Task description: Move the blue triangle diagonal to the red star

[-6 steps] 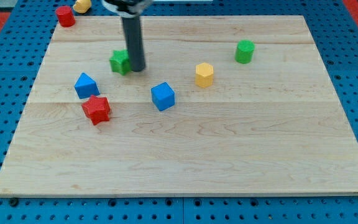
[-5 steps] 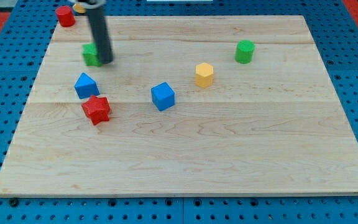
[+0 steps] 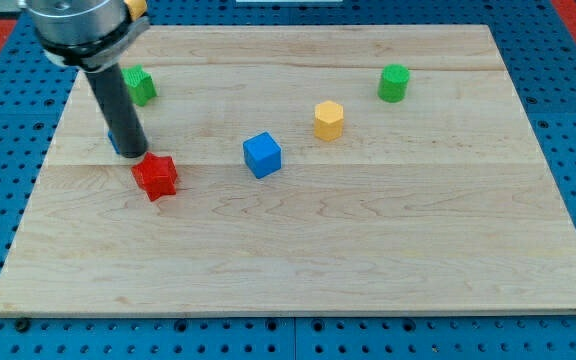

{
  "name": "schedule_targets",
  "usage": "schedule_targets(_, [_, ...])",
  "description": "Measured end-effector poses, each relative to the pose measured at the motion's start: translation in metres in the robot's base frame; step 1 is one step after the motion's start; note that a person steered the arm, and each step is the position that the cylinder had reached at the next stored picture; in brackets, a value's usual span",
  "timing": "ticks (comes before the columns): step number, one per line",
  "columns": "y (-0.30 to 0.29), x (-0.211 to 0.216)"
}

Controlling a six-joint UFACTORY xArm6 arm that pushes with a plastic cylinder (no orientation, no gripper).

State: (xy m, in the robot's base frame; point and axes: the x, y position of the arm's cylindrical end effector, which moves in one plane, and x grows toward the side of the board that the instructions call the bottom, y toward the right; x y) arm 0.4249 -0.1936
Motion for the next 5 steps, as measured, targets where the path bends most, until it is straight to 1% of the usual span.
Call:
schedule_targets(2, [-0.043, 0.0])
schedule_targets(3, [-0.049, 0.009])
schedule_targets(4, [-0.106, 0.016])
schedule_targets(5, [-0.111, 0.008])
